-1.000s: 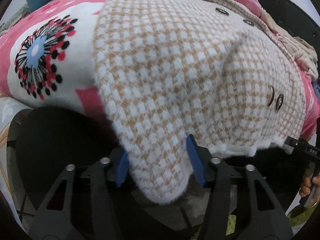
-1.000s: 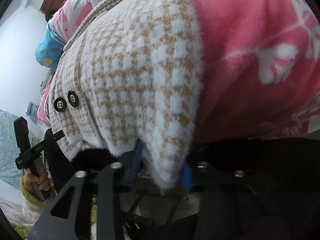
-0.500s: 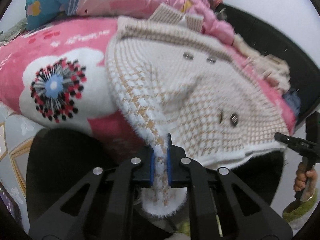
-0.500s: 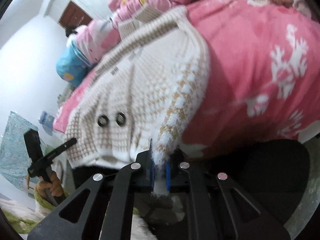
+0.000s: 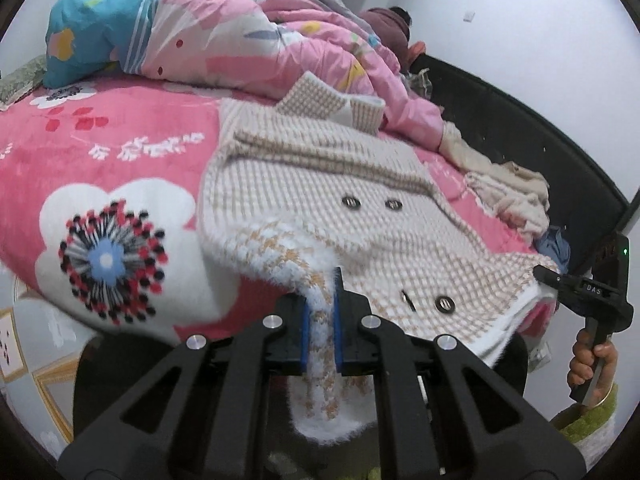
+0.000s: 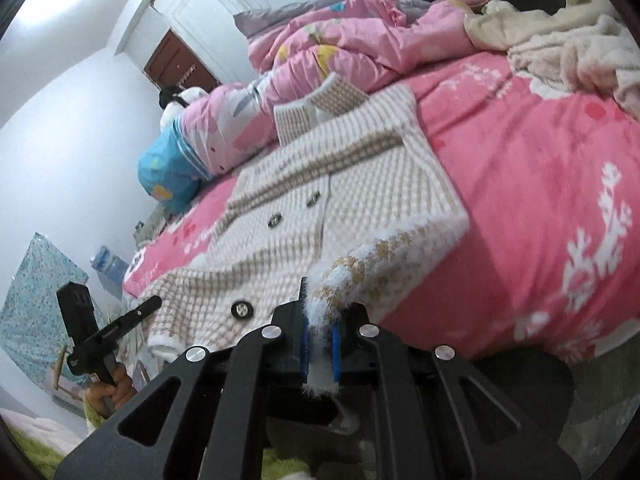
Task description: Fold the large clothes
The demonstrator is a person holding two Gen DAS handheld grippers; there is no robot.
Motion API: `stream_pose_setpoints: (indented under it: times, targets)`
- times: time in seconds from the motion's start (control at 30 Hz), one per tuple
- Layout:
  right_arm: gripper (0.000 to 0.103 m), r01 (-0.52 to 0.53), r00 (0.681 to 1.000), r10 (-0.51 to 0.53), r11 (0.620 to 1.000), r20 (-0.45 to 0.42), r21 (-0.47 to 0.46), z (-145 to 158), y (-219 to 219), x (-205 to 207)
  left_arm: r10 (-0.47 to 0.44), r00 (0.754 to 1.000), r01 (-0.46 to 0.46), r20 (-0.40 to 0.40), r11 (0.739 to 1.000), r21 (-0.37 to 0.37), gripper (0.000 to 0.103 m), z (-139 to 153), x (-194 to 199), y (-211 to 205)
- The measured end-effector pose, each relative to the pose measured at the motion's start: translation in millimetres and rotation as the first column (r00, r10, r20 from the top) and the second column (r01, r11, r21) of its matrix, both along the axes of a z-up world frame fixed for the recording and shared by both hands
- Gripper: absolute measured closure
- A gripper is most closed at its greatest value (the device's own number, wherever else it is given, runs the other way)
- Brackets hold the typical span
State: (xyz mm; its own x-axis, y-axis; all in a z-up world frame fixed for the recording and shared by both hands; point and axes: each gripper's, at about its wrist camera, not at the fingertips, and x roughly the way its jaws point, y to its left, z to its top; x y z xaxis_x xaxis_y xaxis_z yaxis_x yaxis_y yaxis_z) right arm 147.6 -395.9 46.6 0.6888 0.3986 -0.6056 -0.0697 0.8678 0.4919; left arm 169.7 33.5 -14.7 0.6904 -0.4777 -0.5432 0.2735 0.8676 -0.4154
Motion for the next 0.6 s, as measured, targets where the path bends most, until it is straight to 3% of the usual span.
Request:
stream_pose_setpoints:
  times: [0.33, 0.5, 0.6]
  targets:
    - [0.095, 0.018, 0.999, -0.02, 0.999, 0.039, 0.038, 16.8, -9.3, 80.7, 0.025, 0.998, -0.028, -0.052, 0.997, -0.072, 0.094, 7.8, 90.0, 13.8]
    - [0.095, 0.048, 0.999, -0.048, 0.996, 0.002, 0.073, -1.5, -23.3, 139.2, 0.034, 0.989, -0.049, -0.14, 0.993, -0.104, 0.086, -6.8, 145.4, 17.7]
    - [0.094, 0.079, 0.996, -0.074, 0.992, -0.05, 0.098, -24.2, -34.0, 170.2, 0.015, 0.977, -0.05, -0.211, 0.986, -0.159, 0.081, -19.6, 170.7, 24.2]
